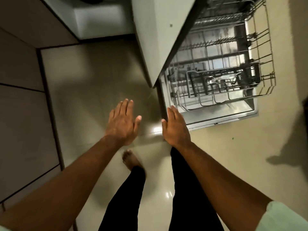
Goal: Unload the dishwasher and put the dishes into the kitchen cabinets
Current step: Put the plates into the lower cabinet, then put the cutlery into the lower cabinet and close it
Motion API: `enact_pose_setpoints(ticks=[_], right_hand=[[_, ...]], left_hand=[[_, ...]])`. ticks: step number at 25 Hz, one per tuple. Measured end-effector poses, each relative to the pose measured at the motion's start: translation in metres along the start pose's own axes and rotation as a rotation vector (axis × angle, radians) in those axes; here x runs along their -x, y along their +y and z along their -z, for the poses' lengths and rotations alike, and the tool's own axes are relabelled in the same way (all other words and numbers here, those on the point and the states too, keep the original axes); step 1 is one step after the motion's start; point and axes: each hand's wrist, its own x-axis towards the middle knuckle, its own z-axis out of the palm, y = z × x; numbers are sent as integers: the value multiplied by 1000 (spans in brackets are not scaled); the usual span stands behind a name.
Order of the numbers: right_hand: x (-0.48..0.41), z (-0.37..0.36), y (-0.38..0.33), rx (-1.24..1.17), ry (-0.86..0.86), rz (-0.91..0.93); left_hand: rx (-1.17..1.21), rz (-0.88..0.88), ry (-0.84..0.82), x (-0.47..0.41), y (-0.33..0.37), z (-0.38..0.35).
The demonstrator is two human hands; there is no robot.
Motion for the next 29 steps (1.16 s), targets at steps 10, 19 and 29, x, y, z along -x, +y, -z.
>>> enact_pose_setpoints(ticks=[10, 19, 29], right_hand=[[-21, 96, 164, -42, 40, -103], [-116, 131, 261, -29, 51, -90], [-225, 132, 317, 277, -2, 193]], left_hand=[[-88, -197, -187, -62, 197, -38], [-130, -208, -129, -194, 281, -72], [-344, -325, -24, -293, 314, -126]])
